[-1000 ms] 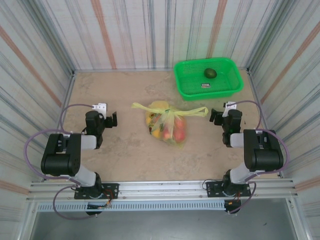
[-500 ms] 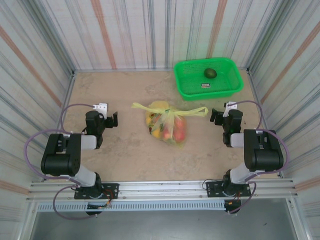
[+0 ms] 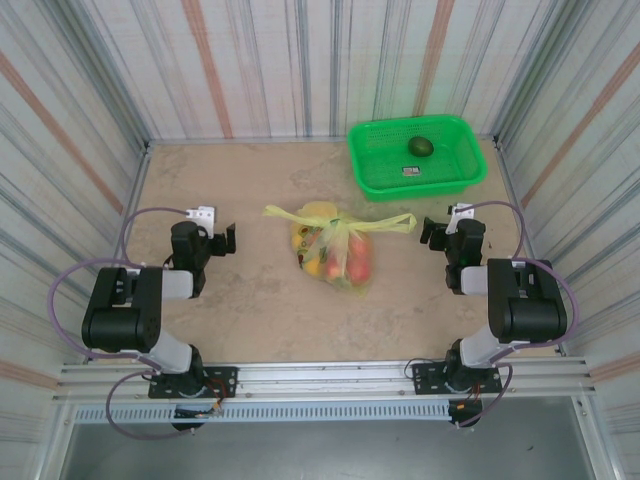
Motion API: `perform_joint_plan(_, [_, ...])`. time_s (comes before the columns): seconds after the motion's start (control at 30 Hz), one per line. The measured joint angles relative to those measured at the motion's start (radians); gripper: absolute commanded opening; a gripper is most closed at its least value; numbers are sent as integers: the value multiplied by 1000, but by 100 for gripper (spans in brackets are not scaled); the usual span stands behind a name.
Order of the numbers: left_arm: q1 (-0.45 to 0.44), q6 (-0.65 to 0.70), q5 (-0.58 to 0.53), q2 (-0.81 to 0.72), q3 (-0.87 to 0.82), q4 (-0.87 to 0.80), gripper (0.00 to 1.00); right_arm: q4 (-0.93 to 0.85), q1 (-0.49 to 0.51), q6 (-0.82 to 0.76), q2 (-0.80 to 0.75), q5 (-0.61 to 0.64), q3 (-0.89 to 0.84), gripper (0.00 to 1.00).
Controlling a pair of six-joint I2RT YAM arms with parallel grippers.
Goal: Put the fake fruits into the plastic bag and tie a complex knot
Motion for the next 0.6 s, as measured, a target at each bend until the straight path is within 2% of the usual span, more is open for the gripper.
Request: perform_joint_plan(0.6, [0, 0, 2, 0, 0, 0, 99, 0, 6, 0, 0, 3, 0, 99])
